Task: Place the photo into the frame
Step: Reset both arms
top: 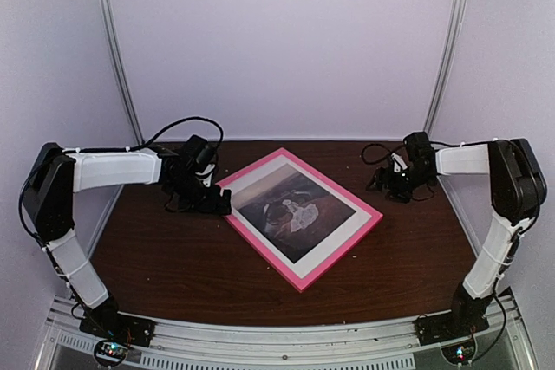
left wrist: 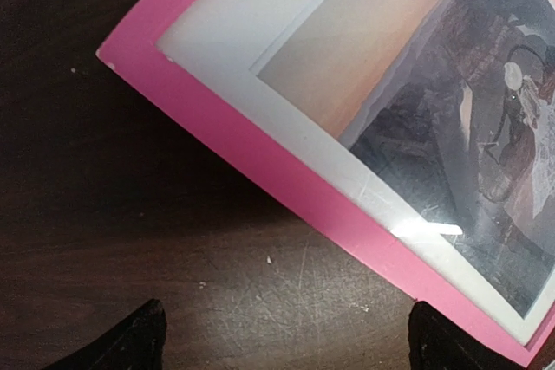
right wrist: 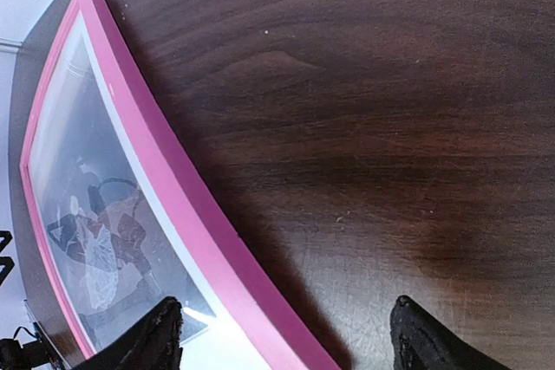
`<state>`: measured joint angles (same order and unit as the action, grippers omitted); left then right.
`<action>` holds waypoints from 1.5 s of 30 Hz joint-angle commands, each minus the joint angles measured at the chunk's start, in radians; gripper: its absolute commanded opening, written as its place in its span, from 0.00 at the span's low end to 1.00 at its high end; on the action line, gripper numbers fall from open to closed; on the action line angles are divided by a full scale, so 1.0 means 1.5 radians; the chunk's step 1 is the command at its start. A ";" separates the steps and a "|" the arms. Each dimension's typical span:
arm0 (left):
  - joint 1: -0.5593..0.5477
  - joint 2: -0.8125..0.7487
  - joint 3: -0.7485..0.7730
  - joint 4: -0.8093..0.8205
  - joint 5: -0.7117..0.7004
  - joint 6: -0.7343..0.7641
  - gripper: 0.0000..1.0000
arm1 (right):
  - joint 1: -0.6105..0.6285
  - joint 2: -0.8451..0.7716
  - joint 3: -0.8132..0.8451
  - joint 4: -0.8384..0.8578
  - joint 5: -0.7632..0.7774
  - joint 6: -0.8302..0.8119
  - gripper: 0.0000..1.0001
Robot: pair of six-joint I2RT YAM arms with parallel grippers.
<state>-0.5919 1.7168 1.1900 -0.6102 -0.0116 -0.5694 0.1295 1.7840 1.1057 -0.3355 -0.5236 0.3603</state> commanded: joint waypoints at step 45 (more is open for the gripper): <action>0.049 -0.038 0.075 0.073 -0.220 0.131 0.98 | 0.301 -0.286 -0.042 -0.173 0.439 -0.042 0.98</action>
<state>-0.5232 1.8179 1.3678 -0.5262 -0.1440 -0.4667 0.5999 1.4044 0.9760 -0.4973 -0.0826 0.3931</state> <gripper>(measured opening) 0.976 0.956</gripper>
